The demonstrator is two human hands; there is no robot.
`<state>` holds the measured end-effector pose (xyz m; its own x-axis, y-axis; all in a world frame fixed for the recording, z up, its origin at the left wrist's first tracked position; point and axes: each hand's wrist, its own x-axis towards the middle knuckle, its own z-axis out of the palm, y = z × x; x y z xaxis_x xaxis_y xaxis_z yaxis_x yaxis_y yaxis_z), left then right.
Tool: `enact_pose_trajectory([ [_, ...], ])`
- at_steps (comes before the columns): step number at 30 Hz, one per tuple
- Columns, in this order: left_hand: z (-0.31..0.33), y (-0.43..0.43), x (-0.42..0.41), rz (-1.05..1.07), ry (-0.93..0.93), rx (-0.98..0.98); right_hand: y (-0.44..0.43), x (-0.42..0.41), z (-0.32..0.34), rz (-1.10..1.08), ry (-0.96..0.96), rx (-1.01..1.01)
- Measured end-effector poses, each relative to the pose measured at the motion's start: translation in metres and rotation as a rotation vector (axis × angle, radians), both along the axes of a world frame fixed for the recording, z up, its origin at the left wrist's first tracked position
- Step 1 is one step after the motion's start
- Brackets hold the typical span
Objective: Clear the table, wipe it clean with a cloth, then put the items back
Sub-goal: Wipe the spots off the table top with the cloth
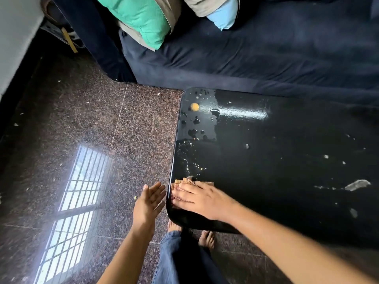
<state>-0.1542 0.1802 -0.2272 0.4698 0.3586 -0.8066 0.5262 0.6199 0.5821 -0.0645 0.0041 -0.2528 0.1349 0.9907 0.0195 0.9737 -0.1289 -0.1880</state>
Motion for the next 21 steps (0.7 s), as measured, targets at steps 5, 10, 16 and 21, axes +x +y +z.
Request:
enact_pose_trajectory([
  [5,-0.002,-0.010,0.021,0.000,-0.019,0.098,0.014,0.054,-0.011,0.145,-0.189,-0.045],
  [10,-0.002,-0.013,0.048,0.017,-0.086,0.204,0.042,0.120,-0.003,0.037,-0.226,-0.044],
  [16,0.000,-0.013,0.075,-0.022,-0.090,0.241,0.056,0.183,0.015,-0.176,-0.184,-0.093],
  [21,0.005,-0.005,0.095,-0.055,-0.099,0.246,0.042,0.132,0.004,0.101,-0.067,-0.027],
])
